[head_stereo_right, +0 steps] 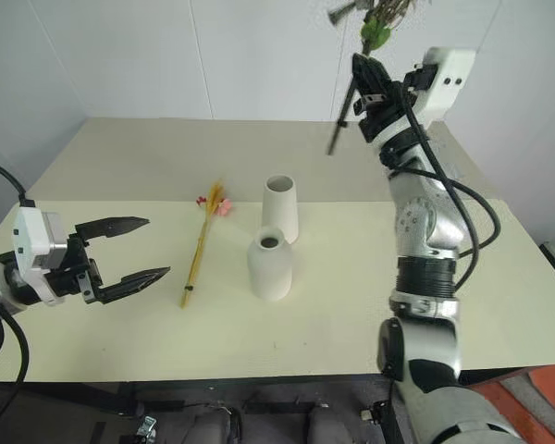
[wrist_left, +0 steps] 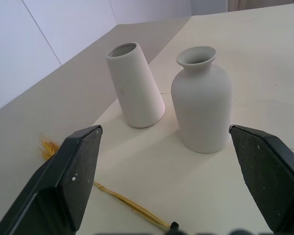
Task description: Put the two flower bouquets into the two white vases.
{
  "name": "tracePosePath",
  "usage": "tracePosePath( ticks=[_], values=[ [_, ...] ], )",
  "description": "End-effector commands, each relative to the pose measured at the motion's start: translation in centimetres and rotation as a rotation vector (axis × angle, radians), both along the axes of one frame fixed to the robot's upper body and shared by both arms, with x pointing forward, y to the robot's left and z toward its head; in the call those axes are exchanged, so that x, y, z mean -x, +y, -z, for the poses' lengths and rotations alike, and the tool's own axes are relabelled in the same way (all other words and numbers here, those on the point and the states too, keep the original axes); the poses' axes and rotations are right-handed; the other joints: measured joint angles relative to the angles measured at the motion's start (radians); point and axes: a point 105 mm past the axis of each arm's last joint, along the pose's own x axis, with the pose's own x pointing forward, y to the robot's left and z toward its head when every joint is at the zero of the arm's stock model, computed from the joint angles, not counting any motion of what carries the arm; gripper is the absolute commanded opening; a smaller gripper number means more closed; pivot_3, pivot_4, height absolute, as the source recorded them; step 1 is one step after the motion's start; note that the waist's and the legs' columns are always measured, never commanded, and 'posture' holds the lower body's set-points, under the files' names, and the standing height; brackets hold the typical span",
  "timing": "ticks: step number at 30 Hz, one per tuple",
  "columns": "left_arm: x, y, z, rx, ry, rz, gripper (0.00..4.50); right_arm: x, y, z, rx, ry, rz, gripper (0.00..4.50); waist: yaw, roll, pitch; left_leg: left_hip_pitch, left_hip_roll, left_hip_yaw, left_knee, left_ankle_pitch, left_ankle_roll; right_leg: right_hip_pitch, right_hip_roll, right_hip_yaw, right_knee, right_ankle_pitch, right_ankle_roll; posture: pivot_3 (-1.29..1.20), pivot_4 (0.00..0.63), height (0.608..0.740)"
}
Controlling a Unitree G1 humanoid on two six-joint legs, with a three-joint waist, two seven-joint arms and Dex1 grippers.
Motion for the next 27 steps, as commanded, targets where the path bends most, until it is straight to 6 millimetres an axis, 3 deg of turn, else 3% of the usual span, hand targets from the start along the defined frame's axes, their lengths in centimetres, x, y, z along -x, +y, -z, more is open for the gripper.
tracePosePath(
  ticks=[1,11,18,27],
  values=[
    [0.1,-0.3,-0.6,-0.013,-0.037,0.013,4.5,0.9,0.9,-2.2,-0.03,-0.094,-0.056,0.2,-0.001,0.0,0.0,0.0,0.0,0.0,0.0,0.0,0.0,0.0,0.0,0.0,0.0,0.0,0.0,0.0,0.15,0.74],
    [0.4,-0.1,-0.5,-0.013,-0.031,-0.004,4.5,-1.2,5.4,0.3,0.021,-0.036,-0.155,0.2,-0.018,0.0,0.0,-0.001,0.0,0.0,-0.001,0.0,0.0,-0.001,0.0,0.0,0.0,0.0,0.0,0.0,0.15,0.74],
    [0.6,-0.4,-0.2,-0.011,-0.035,0.008,4.5,-2.3,6.8,2.6,0.062,0.004,-0.18,0.2,-0.019,0.0,0.0,-0.001,0.0,0.0,-0.001,0.0,0.0,-0.001,0.0,0.0,0.0,0.0,0.0,0.0,0.15,0.74],
    [0.7,-0.6,-0.1,-0.034,-0.036,0.012,4.5,-2.3,9.1,5.3,0.213,-0.044,-0.141,0.2,-0.019,0.001,0.0,-0.001,0.0,0.0,-0.001,0.0,0.0,-0.002,0.0,0.0,0.0,0.0,0.0,0.0,0.15,0.74]
  ],
)
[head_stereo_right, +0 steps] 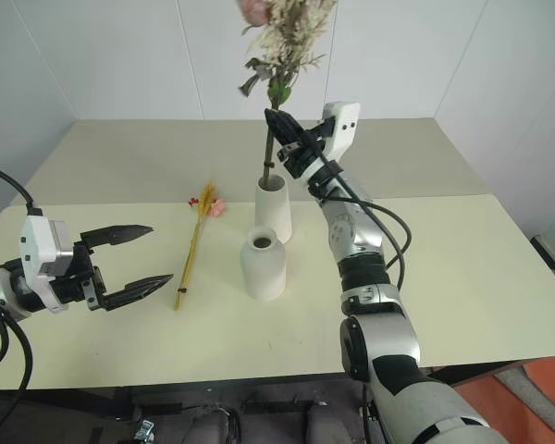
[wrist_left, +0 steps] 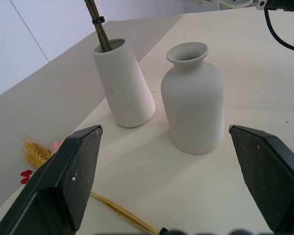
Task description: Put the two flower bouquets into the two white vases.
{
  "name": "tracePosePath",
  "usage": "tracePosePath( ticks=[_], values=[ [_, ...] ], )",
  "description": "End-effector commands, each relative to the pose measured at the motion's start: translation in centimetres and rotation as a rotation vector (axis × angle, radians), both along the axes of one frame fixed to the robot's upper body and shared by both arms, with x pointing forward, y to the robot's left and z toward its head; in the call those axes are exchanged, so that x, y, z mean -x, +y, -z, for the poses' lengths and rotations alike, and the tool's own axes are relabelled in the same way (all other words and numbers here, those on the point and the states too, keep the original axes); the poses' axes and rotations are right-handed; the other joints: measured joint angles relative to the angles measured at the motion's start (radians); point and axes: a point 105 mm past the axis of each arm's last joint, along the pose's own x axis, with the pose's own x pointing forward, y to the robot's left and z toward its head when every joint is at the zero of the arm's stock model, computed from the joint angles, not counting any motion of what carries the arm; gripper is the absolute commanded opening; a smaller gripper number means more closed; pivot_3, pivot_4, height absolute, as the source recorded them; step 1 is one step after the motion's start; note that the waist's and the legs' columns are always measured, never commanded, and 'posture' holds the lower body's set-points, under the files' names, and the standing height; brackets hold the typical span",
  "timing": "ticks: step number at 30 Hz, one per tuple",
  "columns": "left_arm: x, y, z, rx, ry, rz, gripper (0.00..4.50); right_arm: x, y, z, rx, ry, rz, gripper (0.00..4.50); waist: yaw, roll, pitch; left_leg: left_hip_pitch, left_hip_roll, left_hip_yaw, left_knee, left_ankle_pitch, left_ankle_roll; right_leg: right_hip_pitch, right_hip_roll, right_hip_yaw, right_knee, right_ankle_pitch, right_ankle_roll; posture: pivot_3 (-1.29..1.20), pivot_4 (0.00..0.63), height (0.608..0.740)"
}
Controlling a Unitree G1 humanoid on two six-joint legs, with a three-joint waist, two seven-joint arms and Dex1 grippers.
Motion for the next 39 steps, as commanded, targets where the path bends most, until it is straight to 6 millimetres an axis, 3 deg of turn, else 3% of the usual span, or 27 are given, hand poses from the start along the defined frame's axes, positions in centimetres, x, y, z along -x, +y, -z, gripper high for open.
tracePosePath(
  ticks=[1,2,14,20,26,30,35,39],
  values=[
    [0.3,-0.5,-0.9,-0.034,-0.058,0.013,4.5,0.4,0.3,-0.5,0.014,-0.07,0.018,0.2,0.0,0.0,0.0,0.0,0.0,0.0,0.0,0.0,0.0,0.0,0.0,0.0,0.0,0.0,0.0,0.0,0.15,0.74],
    [0.3,-0.4,-0.9,-0.035,-0.059,0.011,4.5,0.4,0.3,-0.2,0.017,-0.068,0.017,0.2,0.0,0.0,0.0,0.0,0.0,0.0,0.0,0.0,0.0,0.0,0.0,0.0,0.0,0.0,0.0,0.0,0.15,0.74],
    [0.1,-0.8,-1.4,-0.051,-0.081,0.023,4.5,0.6,-1.1,2.8,0.069,-0.004,0.018,4.4,0.002,0.0,0.0,0.0,0.0,0.0,0.0,0.0,0.0,0.0,0.0,0.0,0.0,0.0,0.0,0.0,0.15,0.74],
    [-0.5,-0.5,-1.4,-0.046,-0.085,-0.008,4.5,1.2,-3.4,3.8,0.124,0.006,0.111,4.48,0.002,0.0,0.0,0.0,0.0,0.0,0.0,0.0,0.0,0.0,0.0,0.0,0.0,0.0,0.0,0.0,0.15,0.74],
    [-4.8,1.7,-1.0,-0.016,-0.079,-0.349,4.5,2.5,-7.2,3.3,0.197,-0.012,0.183,4.48,0.011,0.0,0.0,0.0,0.0,0.0,0.0,0.0,0.0,0.001,0.0,0.0,0.0,0.0,0.0,0.0,0.15,0.74],
    [-7.6,0.6,-1.1,-0.027,-0.073,-0.593,4.5,2.4,-9.3,3.5,0.323,0.087,0.235,4.48,0.019,-0.001,0.0,0.0,-0.001,0.0,0.0,0.0,0.0,0.001,0.0,0.0,0.0,0.0,0.001,0.0,0.15,0.74],
    [-9.1,-0.9,0.0,0.018,0.355,-0.652,4.5,4.4,-11.6,2.8,0.505,0.184,0.157,4.48,0.031,-0.002,0.001,-0.001,-0.001,-0.001,0.0,0.0,0.0,0.0,0.001,0.0,0.0,0.0,0.001,0.0,0.15,0.74],
    [-9.2,-1.8,1.4,-0.042,0.54,-0.66,4.5,5.8,-13.5,2.4,0.65,0.278,0.114,4.48,0.023,-0.002,0.001,0.0,-0.002,-0.002,0.0,-0.001,0.001,0.001,0.001,0.001,-0.002,-0.002,0.005,0.0,0.15,0.74]
  ],
)
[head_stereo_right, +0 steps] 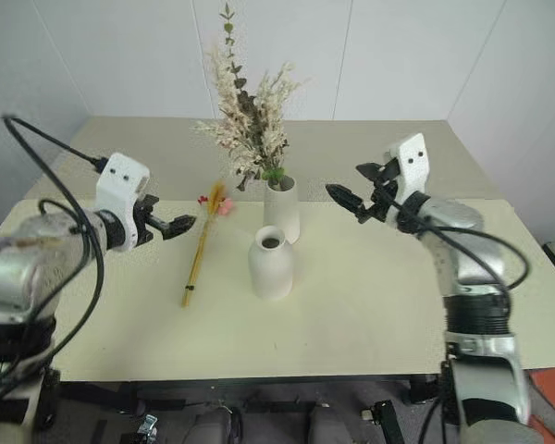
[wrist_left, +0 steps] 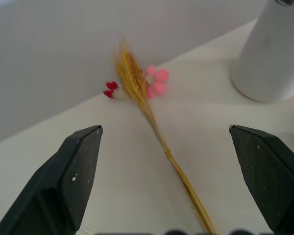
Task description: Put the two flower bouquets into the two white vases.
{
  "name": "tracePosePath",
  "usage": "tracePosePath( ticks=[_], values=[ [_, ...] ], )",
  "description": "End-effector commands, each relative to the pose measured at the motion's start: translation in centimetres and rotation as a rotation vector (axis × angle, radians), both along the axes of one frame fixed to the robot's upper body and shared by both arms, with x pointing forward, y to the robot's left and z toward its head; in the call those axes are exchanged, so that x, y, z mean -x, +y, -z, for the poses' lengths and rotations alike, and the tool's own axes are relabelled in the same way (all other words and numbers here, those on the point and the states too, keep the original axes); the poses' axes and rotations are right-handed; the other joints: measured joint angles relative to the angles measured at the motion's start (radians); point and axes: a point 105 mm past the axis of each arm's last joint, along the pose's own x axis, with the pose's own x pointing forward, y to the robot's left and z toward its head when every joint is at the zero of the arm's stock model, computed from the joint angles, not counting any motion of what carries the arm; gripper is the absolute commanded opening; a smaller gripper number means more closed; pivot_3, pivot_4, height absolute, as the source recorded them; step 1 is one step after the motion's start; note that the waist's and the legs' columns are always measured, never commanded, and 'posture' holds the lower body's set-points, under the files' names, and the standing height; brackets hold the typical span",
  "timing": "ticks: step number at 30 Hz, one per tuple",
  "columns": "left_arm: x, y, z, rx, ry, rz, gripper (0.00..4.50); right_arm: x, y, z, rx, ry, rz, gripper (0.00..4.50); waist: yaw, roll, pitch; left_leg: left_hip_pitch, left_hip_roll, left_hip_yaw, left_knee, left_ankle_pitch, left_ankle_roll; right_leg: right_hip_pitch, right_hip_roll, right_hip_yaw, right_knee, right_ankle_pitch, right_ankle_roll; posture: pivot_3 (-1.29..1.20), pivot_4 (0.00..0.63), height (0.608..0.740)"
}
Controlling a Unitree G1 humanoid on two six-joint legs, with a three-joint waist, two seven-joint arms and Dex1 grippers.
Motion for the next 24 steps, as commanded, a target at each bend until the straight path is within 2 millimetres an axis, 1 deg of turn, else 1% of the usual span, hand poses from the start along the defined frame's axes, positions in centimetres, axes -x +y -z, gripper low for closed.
tracePosePath(
  ticks=[1,2,5,8,10,12,15,18,24],
  values=[
    [0.0,-0.2,1.8,0.021,0.178,-0.025,4.5,1.5,-0.8,-1.7,0.076,0.061,-0.047,4.48,-0.001,0.0,0.0,0.0,0.0,0.0,0.0,0.0,0.0,0.0,0.0,0.0,0.0,0.0,0.0,0.0,0.15,0.74],
    [-0.1,-0.3,2.0,0.031,0.206,-0.027,4.5,1.7,-1.1,-1.7,0.097,0.085,-0.043,4.48,-0.004,0.0,0.0,0.0,0.0,0.0,0.0,0.0,0.0,0.0,0.0,0.0,0.001,0.0,0.0,0.0,0.15,0.74],
    [-1.0,-0.3,3.7,0.015,0.316,-0.056,4.5,2.4,-2.1,-1.7,0.166,0.143,-0.025,4.48,-0.005,-0.001,0.0,0.0,0.0,-0.001,0.0,0.0,0.0,0.0,0.001,0.0,0.001,0.0,0.0,0.0,0.15,0.74],
    [-2.1,0.0,4.2,0.008,0.355,-0.087,4.5,3.3,-1.9,-1.8,0.175,0.189,-0.048,4.48,-0.004,-0.001,0.0,0.0,-0.001,-0.001,0.001,0.0,0.0,0.0,0.0,0.0,0.001,-0.002,0.003,0.0,0.15,0.74],
    [-2.6,-0.2,4.3,-0.002,0.375,-0.068,4.5,4.5,-1.6,-1.5,0.195,0.242,-0.089,4.48,-0.003,-0.001,0.001,-0.001,-0.001,-0.001,0.001,0.0,0.0,-0.001,0.0,0.0,0.0,-0.001,0.002,0.0,0.15,0.74],
    [-3.0,-0.6,4.4,0.008,0.405,-0.048,4.5,5.8,-1.5,-1.1,0.222,0.285,-0.134,4.48,0.005,-0.001,0.001,-0.002,-0.001,-0.001,0.0,0.0,0.0,-0.002,0.0,0.0,0.0,0.001,-0.002,0.0,0.15,0.74],
    [-3.7,-1.1,5.4,-0.002,0.451,-0.032,4.5,7.2,-1.9,-0.3,0.268,0.305,-0.176,4.48,0.013,-0.001,0.001,-0.004,-0.001,-0.002,0.001,0.0,0.0,-0.002,-0.001,-0.001,-0.001,0.001,-0.002,0.0,0.15,0.74],
    [-4.4,-1.6,6.5,-0.01,0.485,-0.026,3.94,7.3,-2.0,-0.1,0.25,0.311,-0.154,4.5,0.012,-0.001,0.001,-0.004,-0.004,-0.002,0.002,0.0,0.0,-0.002,-0.003,-0.001,-0.001,0.001,-0.001,0.0,0.15,0.74],
    [-5.6,-2.2,7.8,-0.009,0.531,-0.029,2.03,7.1,-2.2,0.1,0.204,0.311,-0.094,4.5,0.013,-0.001,0.001,-0.004,-0.004,-0.002,0.004,0.0,0.0,-0.001,-0.003,-0.001,0.0,0.0,0.001,0.0,0.15,0.74]
  ],
)
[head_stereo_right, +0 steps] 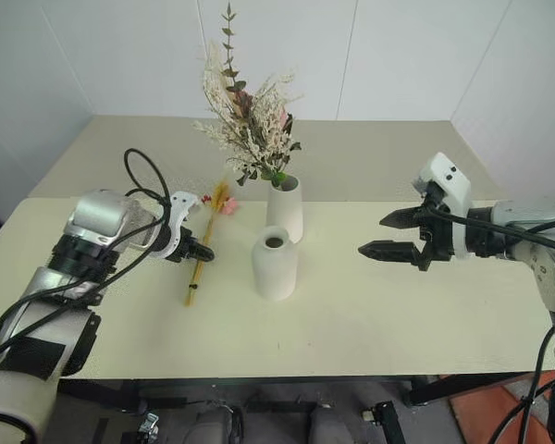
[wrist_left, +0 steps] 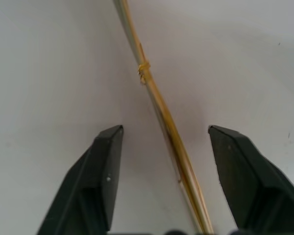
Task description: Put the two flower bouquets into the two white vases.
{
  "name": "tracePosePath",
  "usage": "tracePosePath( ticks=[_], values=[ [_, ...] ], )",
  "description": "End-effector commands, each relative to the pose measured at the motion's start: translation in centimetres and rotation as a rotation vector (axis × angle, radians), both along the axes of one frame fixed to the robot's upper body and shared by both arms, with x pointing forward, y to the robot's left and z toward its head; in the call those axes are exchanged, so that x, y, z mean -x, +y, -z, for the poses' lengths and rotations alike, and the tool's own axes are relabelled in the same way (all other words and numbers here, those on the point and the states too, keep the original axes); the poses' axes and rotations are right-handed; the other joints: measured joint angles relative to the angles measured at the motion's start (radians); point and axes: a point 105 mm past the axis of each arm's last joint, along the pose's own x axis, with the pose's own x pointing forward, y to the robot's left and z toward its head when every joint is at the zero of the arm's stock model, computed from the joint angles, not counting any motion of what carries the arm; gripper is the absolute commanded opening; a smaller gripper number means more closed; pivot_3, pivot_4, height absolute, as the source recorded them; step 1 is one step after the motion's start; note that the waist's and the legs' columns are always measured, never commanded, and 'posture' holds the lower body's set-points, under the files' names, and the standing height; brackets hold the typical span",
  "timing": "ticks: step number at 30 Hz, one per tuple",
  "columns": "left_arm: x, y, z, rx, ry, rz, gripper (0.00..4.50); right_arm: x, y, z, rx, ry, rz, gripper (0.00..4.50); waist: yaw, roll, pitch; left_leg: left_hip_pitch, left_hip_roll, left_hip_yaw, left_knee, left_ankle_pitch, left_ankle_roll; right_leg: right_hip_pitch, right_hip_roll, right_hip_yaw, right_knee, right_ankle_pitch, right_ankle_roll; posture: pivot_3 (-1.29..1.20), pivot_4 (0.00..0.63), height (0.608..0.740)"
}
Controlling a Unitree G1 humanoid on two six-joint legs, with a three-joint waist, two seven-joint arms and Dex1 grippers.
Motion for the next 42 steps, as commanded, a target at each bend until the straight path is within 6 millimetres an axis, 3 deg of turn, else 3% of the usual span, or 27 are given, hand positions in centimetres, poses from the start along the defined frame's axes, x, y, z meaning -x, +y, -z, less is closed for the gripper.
tracePosePath(
  ticks=[1,6,10,15,18,20,23,28,35,42],
  values=[
    [-0.6,-0.2,0.4,-0.009,0.006,0.016,1.72,0.4,-0.3,-1.2,-0.009,-0.056,0.031,4.5,0.001,0.0,0.0,0.0,0.0,0.0,0.0,0.0,0.0,0.0,0.0,0.0,0.0,0.0,0.0,0.0,0.15,0.74],
    [-1.1,-0.5,0.2,-0.006,0.002,0.022,0.05,0.8,-0.9,-1.0,-0.002,-0.053,0.047,4.5,0.006,0.0,0.0,0.0,0.0,0.0,0.0,0.0,0.0,0.0,0.0,0.0,0.0,0.0,0.0,0.0,0.15,0.74],
    [-1.7,-0.7,-0.9,0.048,-0.034,-0.018,0.01,1.1,-1.8,-1.1,0.012,-0.057,0.055,4.5,0.013,0.0,0.0,0.0,0.0,0.0,0.0,0.0,0.0,0.0,0.0,0.0,0.0,0.0,0.0,0.0,0.15,0.74],
    [-3.6,1.1,-6.2,0.124,-0.34,-0.168,0.01,1.8,-3.7,-1.1,0.049,-0.075,0.05,4.5,0.012,-0.001,0.001,-0.002,0.0,-0.001,0.001,0.0,0.0,-0.001,0.0,-0.001,-0.001,0.0,0.0,0.0,0.15,0.74],
    [-3.6,2.8,-10.9,0.29,-0.611,-0.273,0.01,1.9,-4.7,-0.8,0.07,-0.086,0.068,4.5,0.003,-0.001,0.001,-0.002,0.0,-0.001,0.001,0.0,0.0,-0.001,0.0,0.0,0.0,0.001,-0.001,0.0,0.15,0.74],
    [-2.4,3.4,-14.5,0.414,-0.828,-0.27,0.01,1.8,-5.2,-0.5,0.033,-0.076,0.079,4.5,-0.003,-0.001,0.001,-0.001,0.0,-0.001,0.001,0.0,0.0,-0.001,0.0,0.0,0.0,0.002,-0.001,0.0,0.15,0.74],
    [0.2,3.2,-17.7,0.54,-1.054,-0.199,0.01,2.1,-5.5,-0.3,-0.028,-0.076,0.064,4.5,-0.004,-0.001,0.001,0.0,0.0,0.0,0.001,0.0,0.0,0.0,0.0,0.0,0.0,0.002,-0.001,0.0,0.15,0.74],
    [6.9,1.0,-21.5,0.884,-1.302,0.218,0.01,4.7,-5.3,-0.5,-0.078,-0.101,-0.095,4.5,0.0,-0.001,0.0,0.0,0.0,0.0,0.001,0.0,0.0,0.002,0.0,0.0,0.0,0.002,-0.001,0.0,0.15,0.74],
    [10.7,-1.4,-23.2,1.091,-1.359,0.543,0.01,5.7,-5.2,-1.0,-0.087,-0.204,-0.169,4.5,-0.003,-0.001,0.001,0.012,0.0,-0.001,0.006,0.0,0.0,0.016,0.0,-0.001,-0.002,-0.002,0.008,0.0,0.15,0.74],
    [9.6,-4.3,-21.4,1.144,-1.227,0.714,0.01,5.9,-5.2,-0.7,-0.079,-0.233,-0.149,4.5,-0.002,-0.001,0.0,0.013,0.0,-0.001,0.006,0.0,0.0,0.018,0.0,0.001,-0.002,-0.002,0.008,0.0,0.15,0.74]
  ],
)
